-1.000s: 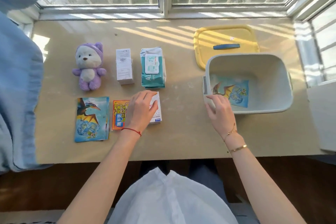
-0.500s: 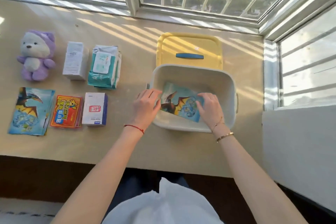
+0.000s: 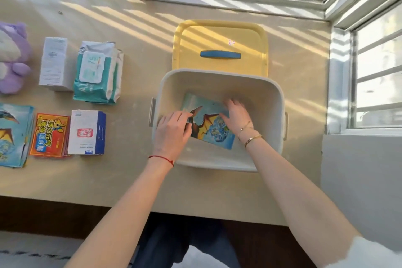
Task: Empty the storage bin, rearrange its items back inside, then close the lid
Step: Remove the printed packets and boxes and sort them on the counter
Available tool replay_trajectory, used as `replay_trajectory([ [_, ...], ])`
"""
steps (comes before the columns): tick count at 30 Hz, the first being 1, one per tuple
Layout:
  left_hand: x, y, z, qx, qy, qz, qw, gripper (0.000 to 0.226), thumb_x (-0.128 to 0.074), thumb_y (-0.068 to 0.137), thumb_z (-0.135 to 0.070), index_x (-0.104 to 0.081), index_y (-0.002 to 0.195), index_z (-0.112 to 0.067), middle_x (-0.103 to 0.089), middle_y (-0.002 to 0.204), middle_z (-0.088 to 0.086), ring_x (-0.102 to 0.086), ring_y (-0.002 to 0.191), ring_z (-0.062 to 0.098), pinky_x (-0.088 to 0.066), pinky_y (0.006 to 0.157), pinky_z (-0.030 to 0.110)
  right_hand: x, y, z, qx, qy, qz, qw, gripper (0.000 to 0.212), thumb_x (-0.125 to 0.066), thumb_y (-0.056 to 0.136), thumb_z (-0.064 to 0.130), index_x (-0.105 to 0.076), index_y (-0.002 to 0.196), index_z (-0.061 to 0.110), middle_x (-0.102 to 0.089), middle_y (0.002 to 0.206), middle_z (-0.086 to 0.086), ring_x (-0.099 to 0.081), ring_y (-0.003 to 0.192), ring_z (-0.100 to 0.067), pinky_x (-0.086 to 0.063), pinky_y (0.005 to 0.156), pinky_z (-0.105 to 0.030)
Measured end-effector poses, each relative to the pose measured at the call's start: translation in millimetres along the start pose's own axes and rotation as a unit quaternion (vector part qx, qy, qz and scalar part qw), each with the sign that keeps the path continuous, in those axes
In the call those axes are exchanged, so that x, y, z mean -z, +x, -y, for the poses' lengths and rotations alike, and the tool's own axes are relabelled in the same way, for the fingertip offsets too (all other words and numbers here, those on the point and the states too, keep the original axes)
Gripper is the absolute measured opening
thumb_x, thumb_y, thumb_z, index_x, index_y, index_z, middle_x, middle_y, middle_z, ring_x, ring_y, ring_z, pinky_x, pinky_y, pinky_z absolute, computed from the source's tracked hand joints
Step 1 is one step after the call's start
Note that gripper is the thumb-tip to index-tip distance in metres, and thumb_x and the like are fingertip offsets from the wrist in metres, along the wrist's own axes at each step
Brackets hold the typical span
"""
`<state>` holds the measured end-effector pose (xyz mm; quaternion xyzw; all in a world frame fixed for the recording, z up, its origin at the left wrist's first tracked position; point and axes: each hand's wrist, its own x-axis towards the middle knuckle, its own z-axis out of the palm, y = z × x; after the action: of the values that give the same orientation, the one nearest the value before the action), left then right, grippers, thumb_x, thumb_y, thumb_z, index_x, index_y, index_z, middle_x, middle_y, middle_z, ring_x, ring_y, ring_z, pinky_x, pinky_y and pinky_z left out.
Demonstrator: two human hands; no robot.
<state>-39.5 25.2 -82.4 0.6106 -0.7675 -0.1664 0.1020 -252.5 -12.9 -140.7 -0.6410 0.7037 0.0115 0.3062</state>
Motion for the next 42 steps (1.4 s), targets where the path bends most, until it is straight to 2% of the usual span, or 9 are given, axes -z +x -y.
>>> replay_trajectory([
  [12,-8.2,6.7,1.3,0.022,-0.017,0.012,1.0,0.022,-0.062,0.088,-0.018,-0.063,0.109,-0.016,-0.066,0.102,0.0,-0.061,0.093,0.018,-0.048,0.081,0.032,-19.2,14.9,-0.9,-0.024,-0.106,0.011,0.994,0.061,-0.073,0.075,0.038,-0.045,0.119,0.007,-0.049,0.117,-0.014,-0.047,0.106,-0.032,-0.039,0.088,-0.041],
  [16,-5.6,6.1,0.6,0.029,-0.023,0.015,0.999,0.023,-0.062,0.087,-0.019,-0.064,0.11,-0.016,-0.067,0.102,-0.001,-0.061,0.093,0.018,-0.048,0.083,0.031,-15.4,15.3,0.0,-0.041,-0.134,0.031,0.99,0.046,-0.067,0.082,0.035,-0.051,0.114,0.006,-0.049,0.118,-0.015,-0.044,0.111,-0.032,-0.037,0.092,-0.04],
  [20,-3.1,3.5,1.3,0.036,-0.016,0.03,0.999,0.022,-0.06,0.088,-0.022,-0.064,0.11,-0.017,-0.066,0.102,-0.002,-0.061,0.094,0.018,-0.048,0.083,0.032,-2.6,1.1,0.3,-0.079,0.02,0.066,0.994,0.028,-0.059,0.087,0.013,-0.047,0.111,0.006,-0.058,0.108,-0.017,-0.057,0.099,-0.035,-0.049,0.078,-0.039],
  [22,0.3,1.8,1.0,0.036,-0.011,0.035,0.999,0.021,-0.059,0.089,-0.023,-0.064,0.108,-0.017,-0.067,0.102,-0.001,-0.062,0.093,0.018,-0.048,0.082,0.033,7.9,-10.1,0.8,-0.082,0.079,0.061,0.992,0.034,-0.054,0.088,0.009,-0.044,0.12,0.012,-0.064,0.104,-0.014,-0.062,0.091,-0.034,-0.054,0.072,-0.039],
  [25,8.0,-2.6,-2.3,0.062,-0.016,0.06,0.996,0.026,-0.056,0.092,-0.03,-0.064,0.111,-0.015,-0.067,0.104,0.002,-0.061,0.093,0.022,-0.047,0.08,0.034,26.0,-29.3,5.3,-0.076,0.187,0.031,0.979,0.045,-0.053,0.092,0.01,-0.044,0.134,0.02,-0.063,0.12,-0.003,-0.061,0.106,-0.026,-0.052,0.084,-0.035],
  [30,22.8,-7.8,-14.7,0.155,-0.088,0.106,0.978,0.04,-0.044,0.095,-0.05,-0.063,0.106,-0.016,-0.066,0.094,-0.001,-0.062,0.086,0.02,-0.049,0.07,0.031,55.0,-70.2,21.9,-0.055,0.378,-0.043,0.923,0.035,-0.059,0.088,0.013,-0.054,0.123,0.02,-0.065,0.112,0.005,-0.062,0.103,-0.014,-0.053,0.088,-0.039],
  [34,42.0,-11.3,-27.1,0.193,-0.287,0.08,0.935,0.027,-0.052,0.093,-0.045,-0.059,0.088,-0.019,-0.066,0.084,-0.004,-0.063,0.079,0.014,-0.049,0.066,0.024,66.5,-96.8,39.0,-0.061,0.432,-0.057,0.898,0.032,-0.061,0.091,0.017,-0.052,0.122,0.016,-0.064,0.113,0.001,-0.062,0.106,-0.015,-0.055,0.085,-0.036],
  [38,63.1,-21.1,-25.3,0.209,-0.377,0.05,0.901,0.017,-0.057,0.092,-0.035,-0.058,0.088,-0.019,-0.07,0.086,0.001,-0.067,0.085,0.017,-0.057,0.07,0.039,76.6,-118.0,55.9,-0.04,0.458,-0.068,0.885,0.024,-0.063,0.09,0.018,-0.054,0.112,0.017,-0.068,0.109,0.0,-0.065,0.102,-0.016,-0.056,0.085,-0.036],
  [42,89.8,-35.0,-12.9,0.219,-0.416,0.039,0.882,0.019,-0.057,0.094,-0.028,-0.06,0.098,-0.009,-0.072,0.091,0.001,-0.069,0.089,0.012,-0.057,0.076,0.049,78.9,-132.3,77.3,-0.041,0.406,-0.082,0.909,0.012,-0.058,0.092,0.026,-0.056,0.103,0.022,-0.072,0.091,0.004,-0.069,0.085,-0.014,-0.057,0.078,-0.044],
])
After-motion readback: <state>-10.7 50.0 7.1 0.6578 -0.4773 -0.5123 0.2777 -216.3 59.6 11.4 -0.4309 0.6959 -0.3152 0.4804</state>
